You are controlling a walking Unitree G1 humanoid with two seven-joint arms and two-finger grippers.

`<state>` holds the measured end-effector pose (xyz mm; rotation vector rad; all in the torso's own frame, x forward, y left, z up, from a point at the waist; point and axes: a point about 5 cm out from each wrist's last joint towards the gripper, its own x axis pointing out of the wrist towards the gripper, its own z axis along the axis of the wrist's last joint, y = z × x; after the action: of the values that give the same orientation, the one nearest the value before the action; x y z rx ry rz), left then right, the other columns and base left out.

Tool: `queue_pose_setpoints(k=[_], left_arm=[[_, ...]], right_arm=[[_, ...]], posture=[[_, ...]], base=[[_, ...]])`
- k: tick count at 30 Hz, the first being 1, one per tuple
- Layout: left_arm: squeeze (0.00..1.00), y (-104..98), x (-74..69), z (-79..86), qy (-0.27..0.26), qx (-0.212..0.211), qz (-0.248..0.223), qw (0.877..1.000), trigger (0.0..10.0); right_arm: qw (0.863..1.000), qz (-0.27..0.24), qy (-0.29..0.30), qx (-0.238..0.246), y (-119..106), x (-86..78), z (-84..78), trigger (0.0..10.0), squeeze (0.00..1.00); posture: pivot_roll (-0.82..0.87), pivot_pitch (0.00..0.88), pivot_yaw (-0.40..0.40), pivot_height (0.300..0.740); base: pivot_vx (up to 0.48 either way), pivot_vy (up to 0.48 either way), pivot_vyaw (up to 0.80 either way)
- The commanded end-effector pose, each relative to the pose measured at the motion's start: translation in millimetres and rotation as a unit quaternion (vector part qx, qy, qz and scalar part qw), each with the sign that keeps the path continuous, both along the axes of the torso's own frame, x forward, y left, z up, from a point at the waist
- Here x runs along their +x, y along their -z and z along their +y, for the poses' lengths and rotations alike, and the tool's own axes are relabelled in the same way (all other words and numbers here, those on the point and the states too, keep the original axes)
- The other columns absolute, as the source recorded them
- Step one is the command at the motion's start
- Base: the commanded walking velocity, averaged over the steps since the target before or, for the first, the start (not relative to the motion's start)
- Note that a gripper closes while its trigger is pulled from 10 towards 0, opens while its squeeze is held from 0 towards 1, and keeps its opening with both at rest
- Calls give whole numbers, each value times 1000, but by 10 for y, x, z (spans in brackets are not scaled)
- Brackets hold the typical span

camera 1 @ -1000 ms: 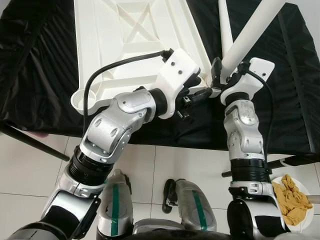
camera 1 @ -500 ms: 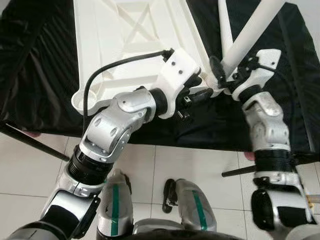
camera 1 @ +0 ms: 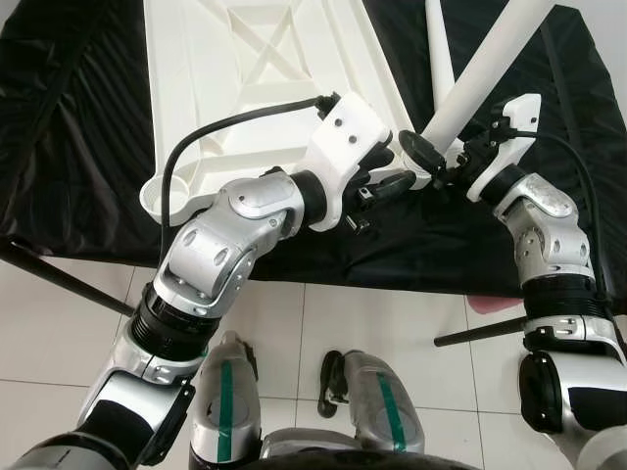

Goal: Building children table

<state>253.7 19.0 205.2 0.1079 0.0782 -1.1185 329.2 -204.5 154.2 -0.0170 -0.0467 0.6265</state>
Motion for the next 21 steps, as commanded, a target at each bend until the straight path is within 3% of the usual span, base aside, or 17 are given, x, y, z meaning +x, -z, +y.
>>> queue_pose_setpoints(k=[1, 17, 18, 19, 20, 21], left_arm=[[0, -5, -15, -24, 11, 6, 0, 1000, 10000], [0, 8, -40, -43, 18, 7, 4, 1000, 10000], [0, 9, -41, -46, 19, 7, 4, 1000, 10000], [0, 9, -41, -46, 19, 7, 4, 1000, 10000], [0, 11, -43, -48, 19, 7, 5, 1000, 10000], [0, 11, -43, -48, 19, 7, 5, 1000, 10000]], right_arm=[[1000, 1, -1, 9, 0, 13, -48, 0, 0], [1000, 5, -13, 28, 69, -27, -74, 0, 0], [1000, 6, -10, 28, 74, -29, -76, 824, 0], [1000, 6, -10, 28, 74, -29, -76, 824, 0], [1000, 6, -4, 25, 80, -31, -76, 10000, 0], [1000, 6, -4, 25, 80, -31, -76, 10000, 0]], posture=[[62, 27, -64, 740], [52, 26, -64, 740], [52, 25, -65, 740], [52, 25, -65, 740], [50, 22, -65, 740], [50, 22, -65, 740]], base=[[0, 0, 0], [0, 0, 0], [0, 0, 0], [0, 0, 0], [0, 0, 0], [0, 0, 0]])
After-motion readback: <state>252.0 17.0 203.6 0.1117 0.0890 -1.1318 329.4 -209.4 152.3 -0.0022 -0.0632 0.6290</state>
